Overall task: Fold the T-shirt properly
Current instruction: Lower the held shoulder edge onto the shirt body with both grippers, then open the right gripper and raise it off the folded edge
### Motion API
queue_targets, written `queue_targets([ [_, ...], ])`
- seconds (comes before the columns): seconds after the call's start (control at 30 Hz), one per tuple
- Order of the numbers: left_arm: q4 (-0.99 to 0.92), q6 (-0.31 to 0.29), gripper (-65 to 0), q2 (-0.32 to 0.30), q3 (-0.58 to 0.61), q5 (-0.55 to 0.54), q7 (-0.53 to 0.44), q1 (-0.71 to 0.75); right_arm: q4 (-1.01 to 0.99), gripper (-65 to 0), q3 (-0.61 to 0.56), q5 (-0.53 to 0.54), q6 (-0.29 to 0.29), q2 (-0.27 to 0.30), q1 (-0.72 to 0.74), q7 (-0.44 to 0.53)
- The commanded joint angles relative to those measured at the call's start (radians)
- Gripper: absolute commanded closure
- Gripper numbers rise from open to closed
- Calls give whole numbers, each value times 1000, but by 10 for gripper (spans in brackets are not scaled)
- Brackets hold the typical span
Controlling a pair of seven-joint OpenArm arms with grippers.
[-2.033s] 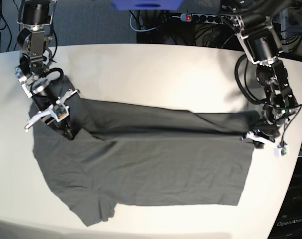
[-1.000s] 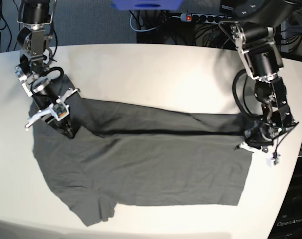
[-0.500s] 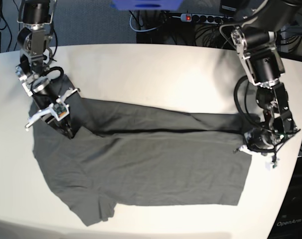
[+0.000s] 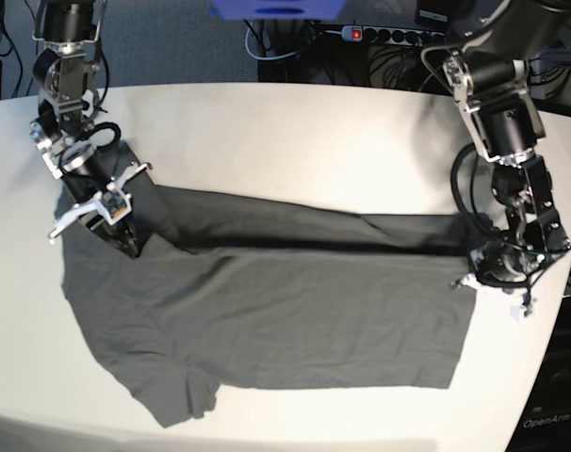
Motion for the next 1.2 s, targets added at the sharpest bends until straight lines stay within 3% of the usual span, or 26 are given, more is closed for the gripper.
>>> queue_targets([
  [0.0,16,0,-27,-16,-1,-4,-18,-28,19,-15,7,16,-13,16,12,19],
  [0.3,16,0,-34,-29,-1,-4,-20,-28,16,-15,10,-59,-13,11,15,24],
  [0.37,16,0,-79,-29,-1,-4,-18,-28,16,-15,10,-59,-13,10,15,24],
  [0.53,16,0,-262,-29,1,-4,-23,-25,16,-15,10,-59,-13,10,19,21],
  [0.63,18,-2,-312,-27,1,-6,-24,-24,16,-15,10,-59,-13,10,20,19],
  [1.03,19,-2,-319,-29,1,-6,-24,-24,16,-19,10,-59,-13,10,35,18],
  [1.17,25,-2,-319,-29,1,-6,-24,-24,14,-126,10,-59,-13,10,46,16],
])
